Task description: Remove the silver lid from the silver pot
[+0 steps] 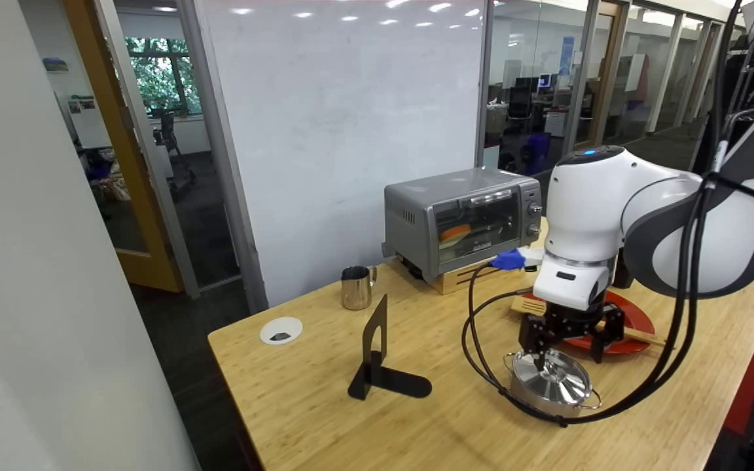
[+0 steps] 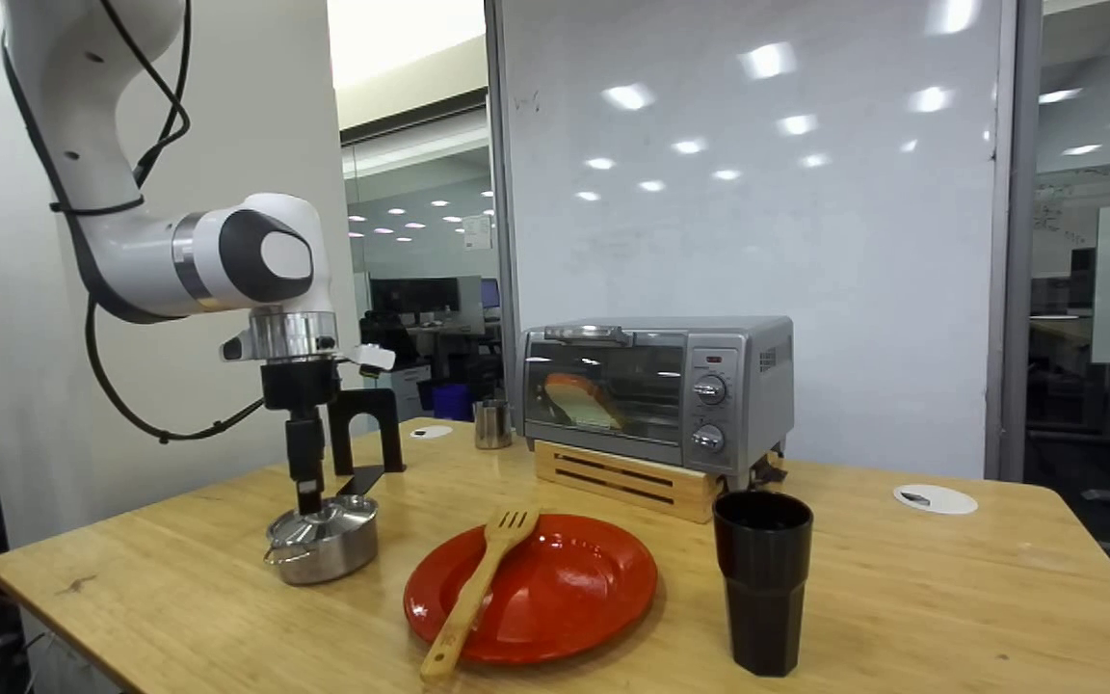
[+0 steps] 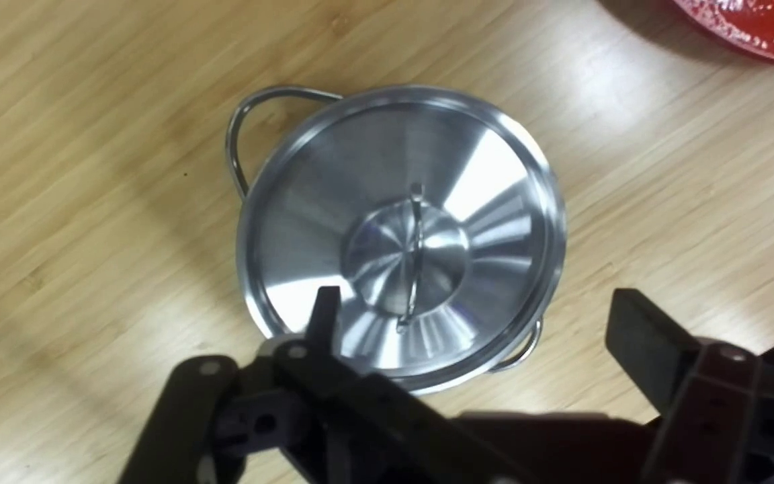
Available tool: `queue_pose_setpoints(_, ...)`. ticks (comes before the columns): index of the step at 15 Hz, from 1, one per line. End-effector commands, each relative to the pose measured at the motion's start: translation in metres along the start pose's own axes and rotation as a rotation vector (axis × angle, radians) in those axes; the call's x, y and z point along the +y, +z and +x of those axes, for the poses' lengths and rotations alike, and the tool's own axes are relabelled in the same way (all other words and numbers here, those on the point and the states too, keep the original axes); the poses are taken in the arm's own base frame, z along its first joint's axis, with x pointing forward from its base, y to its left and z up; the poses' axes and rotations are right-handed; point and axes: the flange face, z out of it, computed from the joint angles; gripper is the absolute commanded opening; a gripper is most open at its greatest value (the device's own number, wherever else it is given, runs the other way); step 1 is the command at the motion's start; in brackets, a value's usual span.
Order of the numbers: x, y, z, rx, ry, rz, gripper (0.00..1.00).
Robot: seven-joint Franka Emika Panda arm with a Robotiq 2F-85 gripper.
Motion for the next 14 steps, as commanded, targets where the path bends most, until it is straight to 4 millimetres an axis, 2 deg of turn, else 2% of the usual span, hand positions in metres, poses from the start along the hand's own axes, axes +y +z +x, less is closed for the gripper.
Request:
queue_pose_setpoints(1, 0.0, 0.008, -0.002, -0.019, -0.038, -0.022, 1.0)
queue_pose_setpoints(9, 0.001, 0.023, -0.001, -0.032, -0.06, -0.041, 1.0)
queue_pose_setpoints(10, 0.002, 0.024, 0.0, -0.032, -0.059, -0.047, 0.75)
queue_pose_setpoints(11, 0.002, 0.026, 0.0, -0.032, -0.059, -0.051, 0.73)
queue_pose_setpoints(14, 0.004, 0.024, 0.0, -0.043, -0.063, -0.069, 0.52)
